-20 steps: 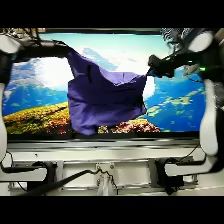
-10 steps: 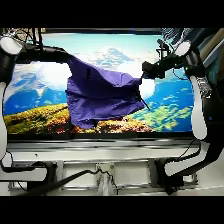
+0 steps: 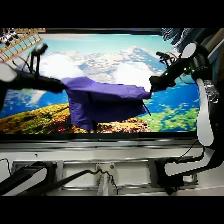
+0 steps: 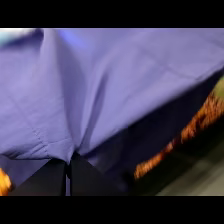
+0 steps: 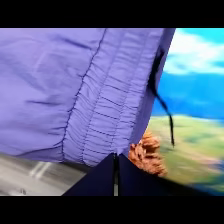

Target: Fold the clothes and pants, and hang the long-sleeved shirts on hangers.

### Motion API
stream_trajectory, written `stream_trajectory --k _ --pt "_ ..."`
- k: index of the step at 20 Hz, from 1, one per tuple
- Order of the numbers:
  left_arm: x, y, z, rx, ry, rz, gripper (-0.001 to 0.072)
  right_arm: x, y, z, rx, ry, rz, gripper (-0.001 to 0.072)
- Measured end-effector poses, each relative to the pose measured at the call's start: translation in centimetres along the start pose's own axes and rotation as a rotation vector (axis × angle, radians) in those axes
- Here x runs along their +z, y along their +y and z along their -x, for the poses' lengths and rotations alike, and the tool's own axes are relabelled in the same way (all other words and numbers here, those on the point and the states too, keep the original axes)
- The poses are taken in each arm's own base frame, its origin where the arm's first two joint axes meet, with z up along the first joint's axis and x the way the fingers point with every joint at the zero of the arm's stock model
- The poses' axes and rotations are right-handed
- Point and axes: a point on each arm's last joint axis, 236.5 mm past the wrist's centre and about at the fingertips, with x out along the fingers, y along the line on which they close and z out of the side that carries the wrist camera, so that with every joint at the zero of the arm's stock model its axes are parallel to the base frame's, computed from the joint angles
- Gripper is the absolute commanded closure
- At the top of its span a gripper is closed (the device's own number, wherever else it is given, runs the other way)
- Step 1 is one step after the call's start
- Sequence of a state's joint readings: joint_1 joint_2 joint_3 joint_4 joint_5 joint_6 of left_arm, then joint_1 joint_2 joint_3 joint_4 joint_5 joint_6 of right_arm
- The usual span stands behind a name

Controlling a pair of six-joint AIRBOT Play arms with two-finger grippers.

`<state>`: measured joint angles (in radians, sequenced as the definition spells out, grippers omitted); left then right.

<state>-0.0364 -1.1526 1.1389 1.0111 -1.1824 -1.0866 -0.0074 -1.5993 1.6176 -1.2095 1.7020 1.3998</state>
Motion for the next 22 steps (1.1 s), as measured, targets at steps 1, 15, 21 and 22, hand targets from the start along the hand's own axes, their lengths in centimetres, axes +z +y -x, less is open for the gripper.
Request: stream_trajectory --k 1,15,21,22 --pt "-1.7 -0.1 -0.6 -0.004 0.025 0.018 0.0706 -0.6 0.1 -0.8 0.001 0.030 0.003 0.0692" --pt "-15.0 -1.1 -6.0 -0.064 0.254 0.205 0.0266 -2.9 -1.0 -5.3 -0.150 -0.023 0.028 0.0259" --pt "-6.7 1.4 0.5 0.035 -0.019 0.182 0.0268 0.4 -6.1 3.0 -0.128 -0.430 -0.158 0.0050" --pt "-5.0 1.6 1.6 0.045 -0.084 0.180 0.0268 0.3 -7.0 3.0 -0.075 -0.454 -0.191 0.0011"
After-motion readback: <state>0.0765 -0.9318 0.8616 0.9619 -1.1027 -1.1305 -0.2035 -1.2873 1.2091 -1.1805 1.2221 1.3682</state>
